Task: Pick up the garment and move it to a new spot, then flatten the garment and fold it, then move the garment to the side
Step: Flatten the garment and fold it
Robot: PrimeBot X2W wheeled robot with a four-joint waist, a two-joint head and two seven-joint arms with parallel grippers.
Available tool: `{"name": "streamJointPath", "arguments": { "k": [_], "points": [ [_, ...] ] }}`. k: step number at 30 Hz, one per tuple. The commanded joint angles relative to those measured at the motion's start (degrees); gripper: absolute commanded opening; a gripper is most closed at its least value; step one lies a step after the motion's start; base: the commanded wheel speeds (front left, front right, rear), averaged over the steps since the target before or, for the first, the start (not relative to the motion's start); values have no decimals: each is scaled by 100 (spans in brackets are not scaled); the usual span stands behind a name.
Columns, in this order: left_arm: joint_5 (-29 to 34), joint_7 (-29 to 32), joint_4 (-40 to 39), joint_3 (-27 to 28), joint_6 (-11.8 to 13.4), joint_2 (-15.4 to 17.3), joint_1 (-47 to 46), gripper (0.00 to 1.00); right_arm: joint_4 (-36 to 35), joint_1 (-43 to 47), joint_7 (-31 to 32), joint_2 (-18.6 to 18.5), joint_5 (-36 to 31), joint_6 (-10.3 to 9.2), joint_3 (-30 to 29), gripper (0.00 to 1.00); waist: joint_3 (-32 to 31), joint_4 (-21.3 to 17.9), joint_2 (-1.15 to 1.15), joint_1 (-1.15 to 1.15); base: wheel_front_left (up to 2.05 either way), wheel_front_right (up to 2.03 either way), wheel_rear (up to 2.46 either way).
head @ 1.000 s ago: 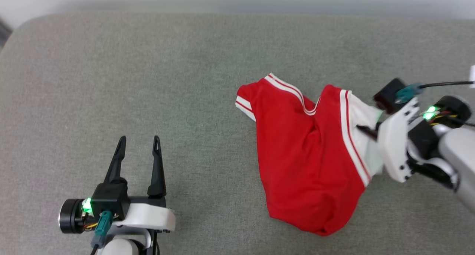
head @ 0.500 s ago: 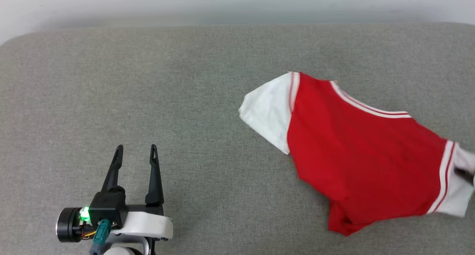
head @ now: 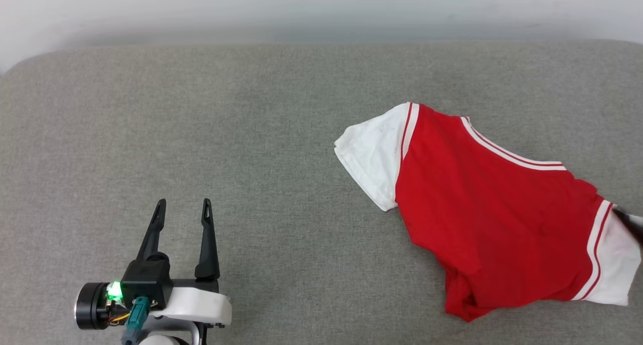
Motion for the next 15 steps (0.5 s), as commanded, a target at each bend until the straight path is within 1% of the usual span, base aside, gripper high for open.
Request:
{"name": "streamJointPath", "arguments": {
  "k": [1, 5, 7, 10, 13, 15],
  "points": [
    [46, -15, 4, 21, -4, 17, 64, 100, -61, -125, -226, -23, -150, -8, -172, 100, -88, -45, 0, 0, 0, 0, 0],
    [63, -15, -13, 64, -21, 44, 41, 100, -306, -290, -929, 219, -739, -7, -739, 100, -177, -103, 0, 0, 0, 0, 0],
    [78, -15, -17, 75, -40, 67, -8, 100, -446, -324, -1294, 455, -1148, -7, -1091, 100, -198, -123, 0, 0, 0, 0, 0],
    [87, -15, -4, 100, -62, 108, -104, 100, -743, -300, -1882, 956, -1788, -6, -1699, 100, -207, -137, 0, 0, 0, 0, 0],
    [119, -15, 34, 120, -98, 177, -252, 100, -1113, -109, -2420, 1590, -2460, -6, -2249, 100, -200, -147, 0, 0, 0, 0, 0],
    [128, -15, 78, 116, -116, 220, -377, 100, -1447, 28, -2641, 2021, -2865, -6, -2522, 100, -193, -160, 0, 0, 0, 0, 0]
  ]
}}
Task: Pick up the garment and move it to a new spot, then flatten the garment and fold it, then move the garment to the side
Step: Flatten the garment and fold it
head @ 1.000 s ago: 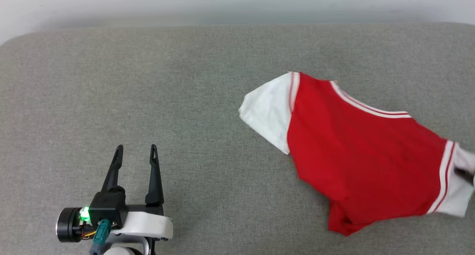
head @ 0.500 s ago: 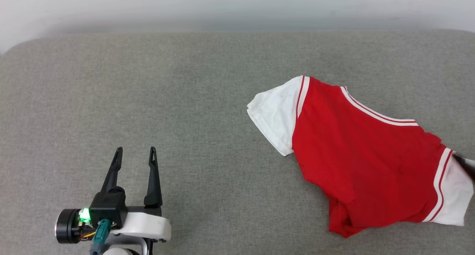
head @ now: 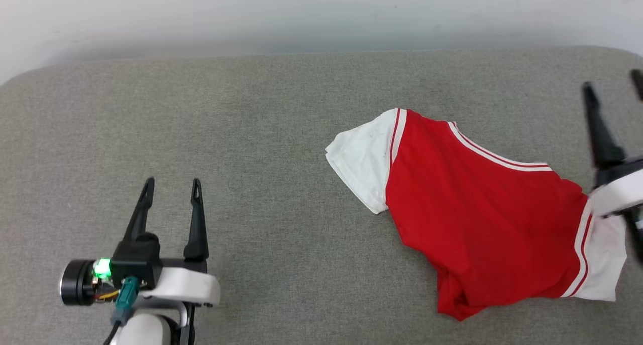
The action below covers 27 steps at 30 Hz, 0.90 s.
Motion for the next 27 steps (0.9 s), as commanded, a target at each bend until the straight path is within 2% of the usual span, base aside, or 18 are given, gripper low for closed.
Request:
{"name": "streamJointPath", "arguments": {
  "k": [1, 6, 11, 16, 21, 24, 27],
  "points": [
    [35, -15, 72, 2, -38, 58, -162, 100, -264, 184, -127, 313, -272, -6, -167, 100, 13, -16, 0, 0, 0, 0, 0],
    [89, -15, 328, -78, -228, 286, -764, 100, -1146, 734, -343, 1219, -981, -5, -626, 100, 90, -59, 0, 0, 0, 0, 0],
    [102, 50, 865, -253, -509, 512, -1674, 100, -1776, 1260, -394, 1776, -1299, -4, -874, 100, 222, -121, 0, 0, 0, 0, 0],
    [-10, 602, 1220, -533, -755, 753, -2808, 100, -2332, 1614, -397, 2012, -1533, -5, -866, 100, 423, -287, 0, 0, 0, 0, 0],
    [-309, 1372, 1413, -1016, -848, 942, -3878, 100, -2808, 1789, -397, 2191, -1577, -5, -843, 100, 658, -492, 0, 0, 0, 0, 0],
    [-580, 1882, 1492, -1607, -850, 1148, -4440, 100, -2893, 1836, -397, 2265, -1587, -4, -797, 100, 815, -600, 0, 0, 0, 0, 0],
    [-1246, 2568, 1624, -2288, -852, 1344, -5003, 100, -2914, 1835, -397, 2319, -1604, -5, -765, 100, 983, -694, 0, 0, 0, 0, 0]
  ]
}}
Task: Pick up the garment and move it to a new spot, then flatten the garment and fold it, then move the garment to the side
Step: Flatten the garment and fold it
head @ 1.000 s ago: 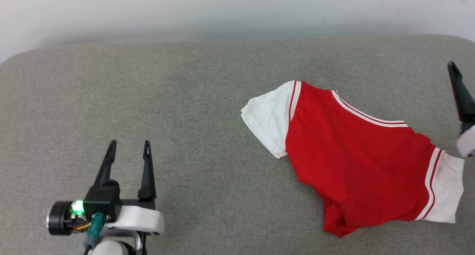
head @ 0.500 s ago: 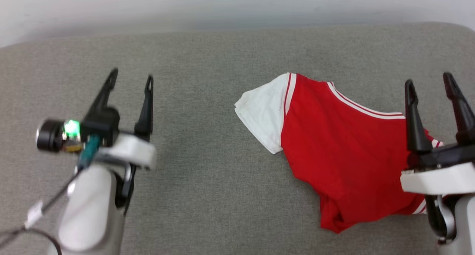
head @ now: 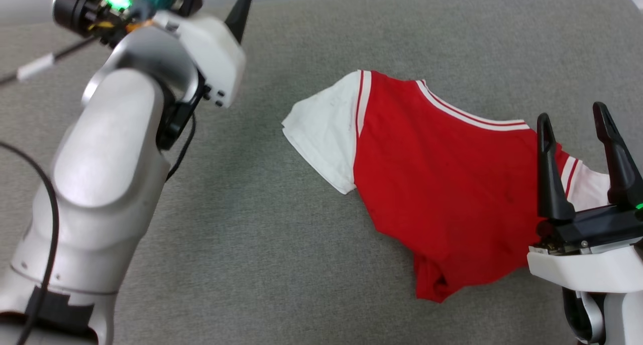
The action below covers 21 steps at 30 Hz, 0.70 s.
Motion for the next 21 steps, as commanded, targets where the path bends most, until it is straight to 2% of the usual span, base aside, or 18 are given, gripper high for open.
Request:
{"name": "streamJointPath", "arguments": {
  "k": [1, 3, 4, 8, 12, 17, 21],
  "points": [
    [-459, 473, 96, -376, -3, 100, -301, 100, -9, 56, -12, 59, -23, -5, 25, 100, 190, -138, 0, 0, 0, 0, 0],
    [-1012, 1139, 201, -867, -1, 249, -583, 100, 10, 23, -12, 94, -21, -5, 41, 100, 284, -192, 0, 0, 0, 0, 0],
    [-1012, 1139, 201, -867, -1, 249, -583, 100, 10, 23, -12, 94, -21, -5, 41, 100, 284, -192, 0, 0, 0, 0, 0],
    [-2021, 2425, 271, -1814, -2, 549, -1047, 100, 59, -84, -11, 154, 12, -6, 94, 100, 461, -312, 0, 0, 0, 0, 0],
    [-2789, 3390, 312, -2458, -2, 755, -1397, 100, 96, -175, -11, 193, 13, -6, 159, 100, 644, -431, 0, 0, 0, 0, 0],
    [-3298, 4330, 399, -3163, -2, 914, -1713, 100, 139, -320, -12, 223, -3, -6, 235, 100, 897, -582, 0, 0, 0, 0, 0],
    [-3540, 4727, 470, -3649, -3, 1018, -1858, 100, 190, -428, -12, 241, 9, -5, 293, 100, 1086, -692, 0, 0, 0, 0, 0]
  ]
}}
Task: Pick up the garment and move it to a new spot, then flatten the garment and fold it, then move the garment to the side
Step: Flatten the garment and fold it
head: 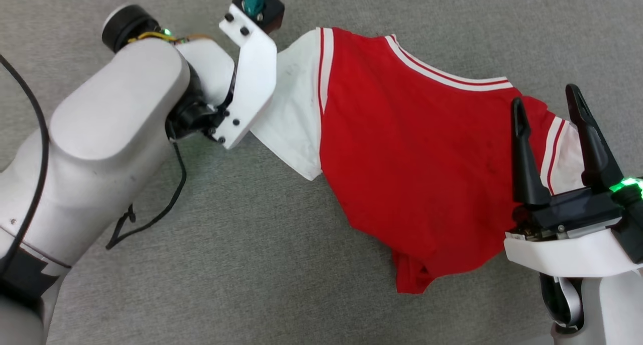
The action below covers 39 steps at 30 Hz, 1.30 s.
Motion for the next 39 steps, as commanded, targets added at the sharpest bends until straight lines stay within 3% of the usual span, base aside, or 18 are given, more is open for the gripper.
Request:
{"name": "streamJointPath", "arguments": {
  "k": [1, 5, 6, 8, 18, 29, 34, 39],
  "points": [
    [-32, 79, 22, -144, 2, 35, -57, 100, 10, -97, -12, 31, -2, -5, 12, 100, 113, -92, 0, 0, 0, 0, 0],
    [-139, 212, 33, -758, 1, 169, 10, 100, 80, -180, -12, 43, 18, -5, 24, 100, 203, -153, 0, 0, 0, 0, 0],
    [-271, 173, 81, -1130, 0, 296, 47, 100, 134, -207, -13, 52, 27, -5, 40, 100, 227, -176, 0, 0, 0, 0, 0],
    [-371, 80, 109, -1250, 0, 306, 23, 0, 162, -232, -12, 55, 24, -5, 22, 100, 209, -159, 0, 0, 0, 0, 0],
    [-1001, -746, -260, -1230, 1, 449, -511, 0, 329, 46, -12, 58, -33, -4, -155, 100, -447, 395, 0, 0, 0, 0, 0],
    [-1571, -694, -1185, -1147, 21, 1750, -561, 0, 435, 350, -13, 58, -61, -5, -323, 100, -885, 1011, 0, 0, 0, 0, 0],
    [-1653, -684, -1272, -1158, 270, 2275, -252, 0, 448, 298, -12, 58, -32, -4, -293, 100, -842, 1026, 0, 0, 0, 0, 0],
    [-1808, -878, -1007, -1172, 562, 2596, 226, 0, 516, 212, -13, 19, -42, -5, -291, 100, -678, 882, 0, 0, 0, 0, 0]
  ]
}}
